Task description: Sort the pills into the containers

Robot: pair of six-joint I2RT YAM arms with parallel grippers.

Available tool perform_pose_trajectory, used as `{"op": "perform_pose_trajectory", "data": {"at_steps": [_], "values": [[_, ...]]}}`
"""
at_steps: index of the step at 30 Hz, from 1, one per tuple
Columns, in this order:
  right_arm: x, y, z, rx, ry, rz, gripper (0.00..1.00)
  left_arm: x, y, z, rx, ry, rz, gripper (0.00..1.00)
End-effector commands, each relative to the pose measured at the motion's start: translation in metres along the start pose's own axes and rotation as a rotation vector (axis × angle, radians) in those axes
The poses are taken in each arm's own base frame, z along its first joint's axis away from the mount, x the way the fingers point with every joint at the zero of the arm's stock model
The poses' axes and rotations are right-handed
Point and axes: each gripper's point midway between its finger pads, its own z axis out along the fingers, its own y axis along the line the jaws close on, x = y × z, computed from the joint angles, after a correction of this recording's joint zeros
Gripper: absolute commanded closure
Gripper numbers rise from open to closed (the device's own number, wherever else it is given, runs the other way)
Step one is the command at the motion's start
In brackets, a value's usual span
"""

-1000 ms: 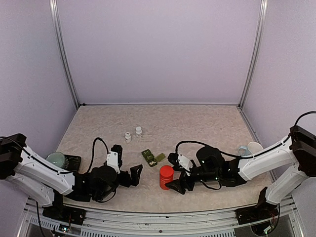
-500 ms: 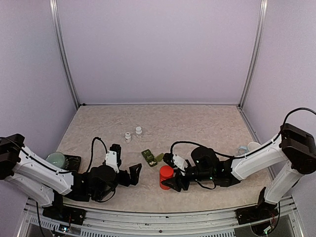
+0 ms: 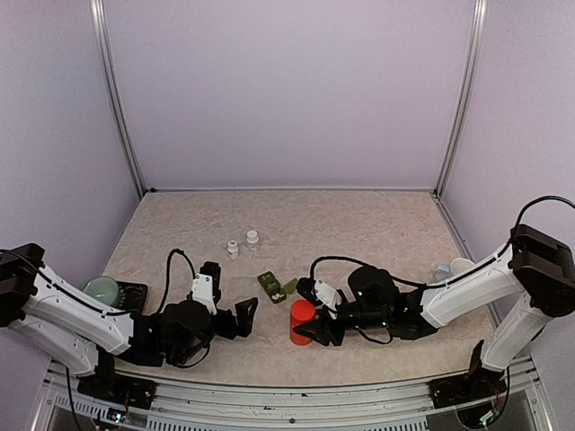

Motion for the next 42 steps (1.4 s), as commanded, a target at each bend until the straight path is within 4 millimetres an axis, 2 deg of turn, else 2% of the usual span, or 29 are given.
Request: {"op": "perform_pose_trajectory", "data": {"at_steps": [1,8,13,18,22,27,31,34,42], "values": [[-0.03,0.006,-0.005,-0.02,-0.066,-0.019,0.52,0.0,-0.008,-0.001,0.061,0.0,0.04,0.01],[-0.073,0.008,-0.03,-0.012,-0.129,-0.041,0.53,0.01,-0.066,-0.021,0.469,-0.012,0.23,0.01],[-0.103,0.014,-0.056,-0.024,-0.186,-0.059,0.53,0.012,-0.099,-0.031,0.674,-0.031,0.314,0.01],[-0.117,0.02,-0.072,-0.04,-0.212,-0.066,0.54,0.009,-0.128,-0.029,0.779,-0.044,0.373,0.01],[-0.122,0.027,-0.079,-0.067,-0.229,-0.062,0.54,0.001,-0.143,-0.022,0.8,-0.071,0.394,0.01],[-0.125,0.036,-0.084,-0.097,-0.237,-0.062,0.55,-0.014,-0.151,-0.01,0.777,-0.107,0.386,0.01],[-0.126,0.039,-0.087,-0.104,-0.242,-0.065,0.55,-0.021,-0.157,-0.007,0.789,-0.122,0.387,0.01],[-0.126,0.04,-0.087,-0.105,-0.244,-0.064,0.55,-0.023,-0.163,-0.009,0.812,-0.127,0.39,0.02],[-0.127,0.044,-0.09,-0.125,-0.255,-0.056,0.55,-0.021,-0.166,-0.005,0.83,-0.122,0.391,0.12]]}}
